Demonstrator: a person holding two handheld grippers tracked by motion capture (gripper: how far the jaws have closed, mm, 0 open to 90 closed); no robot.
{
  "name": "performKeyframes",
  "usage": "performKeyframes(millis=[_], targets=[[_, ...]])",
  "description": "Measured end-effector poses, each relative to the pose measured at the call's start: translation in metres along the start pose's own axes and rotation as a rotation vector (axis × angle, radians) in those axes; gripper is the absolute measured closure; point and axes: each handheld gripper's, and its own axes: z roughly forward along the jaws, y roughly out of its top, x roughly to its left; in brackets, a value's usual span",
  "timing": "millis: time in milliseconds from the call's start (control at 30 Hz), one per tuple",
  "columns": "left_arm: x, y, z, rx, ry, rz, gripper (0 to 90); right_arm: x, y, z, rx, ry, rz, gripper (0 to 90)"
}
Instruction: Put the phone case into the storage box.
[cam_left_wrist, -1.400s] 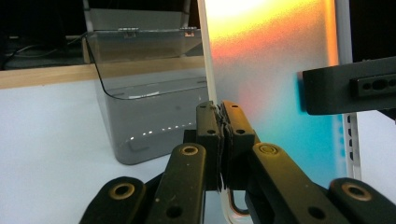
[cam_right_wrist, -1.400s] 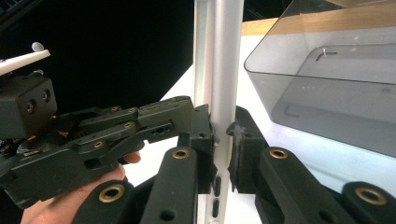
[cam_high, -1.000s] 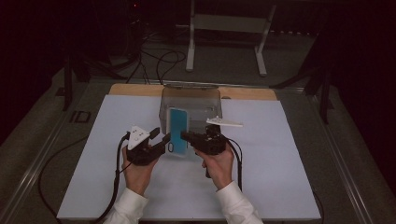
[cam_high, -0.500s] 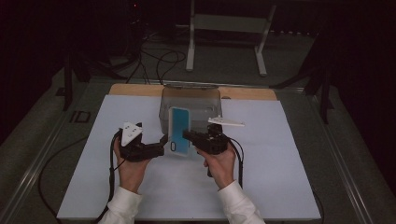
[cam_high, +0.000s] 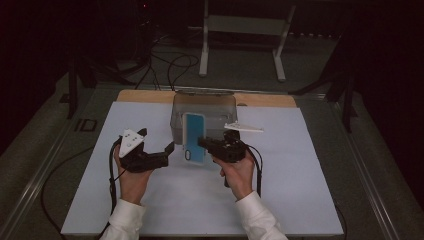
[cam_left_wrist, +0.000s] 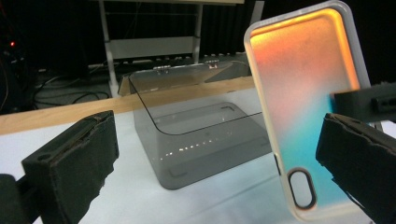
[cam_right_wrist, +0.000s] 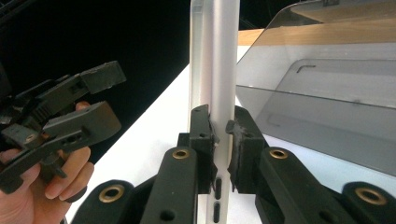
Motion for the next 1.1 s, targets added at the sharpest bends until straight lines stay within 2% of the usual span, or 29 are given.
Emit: performKeyframes(millis=[333, 700, 833, 1100], targets=[[0.001, 0.0, -0.002, 0.0, -0.044, 0.039, 0.2, -0.007, 0.009, -0.005, 0.008, -0.021, 0.019, 81.9], [0.004, 0.0, -0.012, 0.001, -0.06, 0.085, 0.2, -0.012, 0.018, -0.006, 0.047, -0.042, 0.022, 81.9], [0.008, -0.006, -0.017, 0.012, -0.066, 0.089, 0.2, -0.012, 0.021, -0.005, 0.056, -0.05, 0.018, 81.8], [0.015, -0.019, -0.029, 0.011, -0.051, 0.098, 0.2, -0.011, 0.03, -0.006, 0.065, -0.063, 0.006, 81.9]])
